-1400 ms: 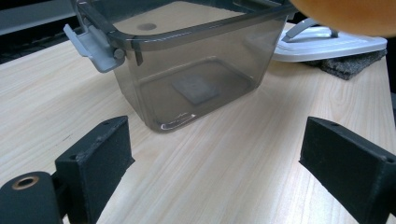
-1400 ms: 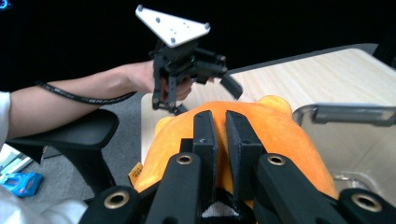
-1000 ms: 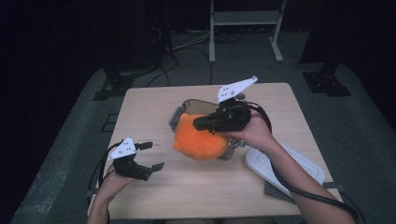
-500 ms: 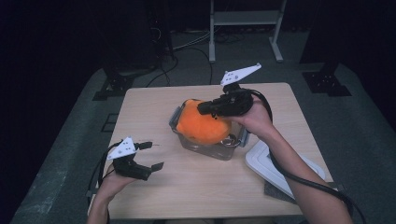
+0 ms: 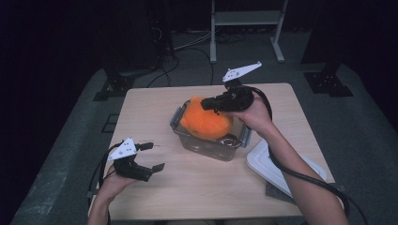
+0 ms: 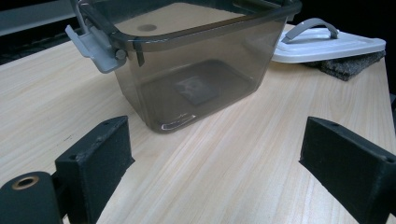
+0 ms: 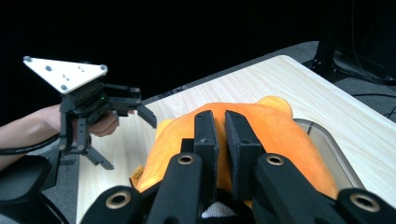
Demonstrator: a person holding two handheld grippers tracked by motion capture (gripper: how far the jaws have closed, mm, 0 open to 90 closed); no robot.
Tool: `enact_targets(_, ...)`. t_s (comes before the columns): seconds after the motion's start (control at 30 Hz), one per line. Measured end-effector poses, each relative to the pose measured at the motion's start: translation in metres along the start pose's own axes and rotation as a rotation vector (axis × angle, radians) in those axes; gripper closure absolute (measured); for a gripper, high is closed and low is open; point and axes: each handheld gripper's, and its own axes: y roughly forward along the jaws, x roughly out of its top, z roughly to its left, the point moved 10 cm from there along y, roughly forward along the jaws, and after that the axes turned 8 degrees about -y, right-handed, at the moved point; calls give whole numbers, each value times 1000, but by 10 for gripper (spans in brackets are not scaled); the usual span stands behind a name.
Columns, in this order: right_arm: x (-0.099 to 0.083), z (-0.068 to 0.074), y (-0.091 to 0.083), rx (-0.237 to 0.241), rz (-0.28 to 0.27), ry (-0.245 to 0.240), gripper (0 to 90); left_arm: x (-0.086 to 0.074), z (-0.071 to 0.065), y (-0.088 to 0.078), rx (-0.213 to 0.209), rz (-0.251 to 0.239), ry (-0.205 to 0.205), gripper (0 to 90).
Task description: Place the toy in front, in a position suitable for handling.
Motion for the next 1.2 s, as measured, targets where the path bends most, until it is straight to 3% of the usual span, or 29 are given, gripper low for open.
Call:
enact_targets(0.63,-23,-28,18,-25,39,50,830,-1,-2,1,-10,3,2,83)
enact_targets(1.2,-38,-42,29,-35,54,88,830,-1,-2,2,-12,5,1,83)
